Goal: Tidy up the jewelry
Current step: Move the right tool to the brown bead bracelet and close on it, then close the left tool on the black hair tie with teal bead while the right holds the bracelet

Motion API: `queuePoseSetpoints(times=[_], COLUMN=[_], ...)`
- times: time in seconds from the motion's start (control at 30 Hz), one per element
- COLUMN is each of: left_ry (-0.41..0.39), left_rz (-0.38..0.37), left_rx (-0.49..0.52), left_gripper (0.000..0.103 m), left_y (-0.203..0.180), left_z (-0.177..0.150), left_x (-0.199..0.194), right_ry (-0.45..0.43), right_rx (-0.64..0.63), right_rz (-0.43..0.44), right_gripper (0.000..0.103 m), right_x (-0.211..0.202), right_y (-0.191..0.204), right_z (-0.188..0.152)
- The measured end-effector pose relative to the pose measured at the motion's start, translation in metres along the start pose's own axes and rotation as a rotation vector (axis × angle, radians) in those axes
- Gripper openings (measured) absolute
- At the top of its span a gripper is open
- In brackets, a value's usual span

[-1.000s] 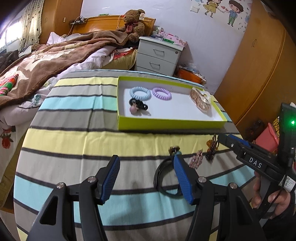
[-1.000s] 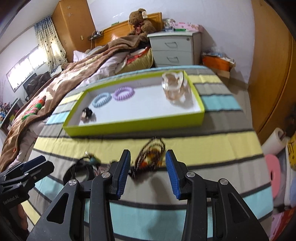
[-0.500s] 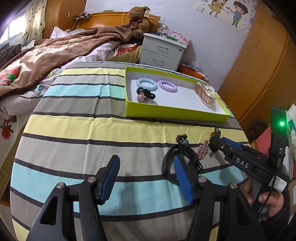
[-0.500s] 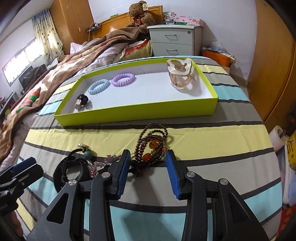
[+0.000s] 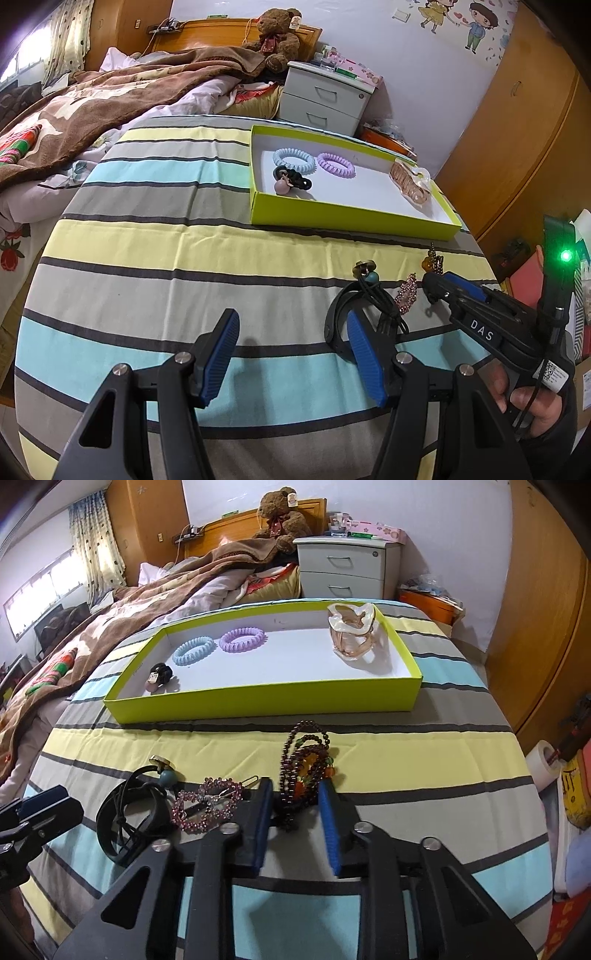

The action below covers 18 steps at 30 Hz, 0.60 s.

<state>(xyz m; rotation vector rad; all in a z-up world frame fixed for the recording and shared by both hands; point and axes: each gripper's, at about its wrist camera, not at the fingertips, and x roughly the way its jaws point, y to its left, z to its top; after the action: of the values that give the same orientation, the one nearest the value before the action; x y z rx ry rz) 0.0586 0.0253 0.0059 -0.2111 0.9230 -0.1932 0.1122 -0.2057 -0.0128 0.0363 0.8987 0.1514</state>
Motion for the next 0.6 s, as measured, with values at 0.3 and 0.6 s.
queuePoseSetpoints(times=[0.3,0.6], left_ry=[0.011,0.033], left_rz=[-0.005,-0.022], left_rx=[-0.001,0.004], left_gripper=[0.063,0.063], left_y=[-0.002,-0.006], left_z=[-0.002,-0.005], left_x=[0.003,0.009], right_ry=[-0.024,-0.062], right_rx=[0.023,0.089], right_rz=[0.006,0.054], right_gripper=[0.014,0.011], right_x=[-0.011,-0.030], right_y=[-0.011,-0.032], right_z=[-0.006,-0.012])
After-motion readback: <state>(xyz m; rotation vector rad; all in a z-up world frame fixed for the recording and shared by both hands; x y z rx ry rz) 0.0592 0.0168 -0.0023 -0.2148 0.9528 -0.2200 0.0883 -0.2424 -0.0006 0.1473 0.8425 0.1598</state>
